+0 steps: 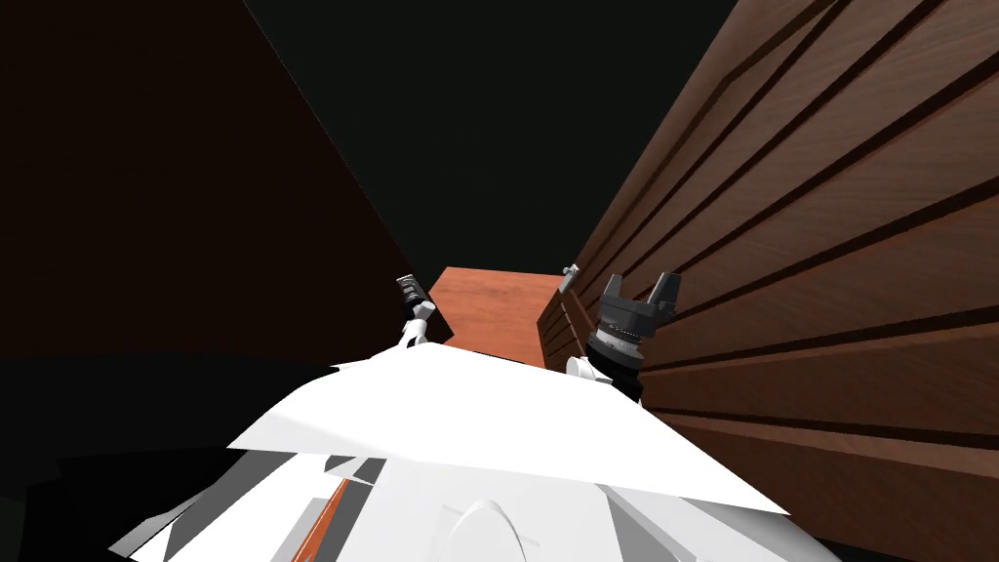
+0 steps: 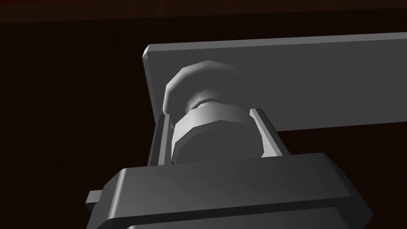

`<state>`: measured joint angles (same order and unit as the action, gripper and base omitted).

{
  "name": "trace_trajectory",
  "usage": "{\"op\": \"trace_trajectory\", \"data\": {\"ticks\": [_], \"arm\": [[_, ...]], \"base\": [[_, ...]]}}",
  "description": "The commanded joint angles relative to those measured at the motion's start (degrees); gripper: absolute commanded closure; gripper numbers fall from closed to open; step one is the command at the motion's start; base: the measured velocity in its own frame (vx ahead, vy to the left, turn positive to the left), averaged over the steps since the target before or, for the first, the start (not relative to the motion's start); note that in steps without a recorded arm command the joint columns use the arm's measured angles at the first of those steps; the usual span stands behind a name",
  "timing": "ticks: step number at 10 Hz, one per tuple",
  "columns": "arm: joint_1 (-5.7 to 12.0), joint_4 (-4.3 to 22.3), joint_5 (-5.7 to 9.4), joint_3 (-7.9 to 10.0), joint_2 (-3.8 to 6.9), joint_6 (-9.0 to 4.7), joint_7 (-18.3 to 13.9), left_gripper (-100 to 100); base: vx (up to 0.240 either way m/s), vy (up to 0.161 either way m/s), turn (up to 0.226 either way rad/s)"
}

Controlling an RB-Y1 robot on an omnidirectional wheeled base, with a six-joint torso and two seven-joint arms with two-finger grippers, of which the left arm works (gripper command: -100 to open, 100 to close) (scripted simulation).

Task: Push the door open

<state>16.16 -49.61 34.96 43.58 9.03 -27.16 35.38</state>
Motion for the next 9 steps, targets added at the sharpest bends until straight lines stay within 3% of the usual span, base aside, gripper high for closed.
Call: {"op": "trace_trajectory", "data": {"ticks": [1, 5, 7, 9], "arm": [[0.2, -0.41, 0.77, 1.51, 0.31, -0.67, 1.09, 100], [0.02, -0.9, 2.76, 5.18, 0.47, -1.46, 3.8, 100], [0.08, -0.96, 2.87, 5.51, 0.25, -1.26, 4.21, 100], [0.05, -1.24, 3.93, 7.42, 0.46, -2.12, 5.54, 100]], "base": [[0.198, 0.09, 0.03], [0.209, 0.087, 0.025], [0.131, 0.059, 0.028], [0.133, 0.079, 0.013]]}}
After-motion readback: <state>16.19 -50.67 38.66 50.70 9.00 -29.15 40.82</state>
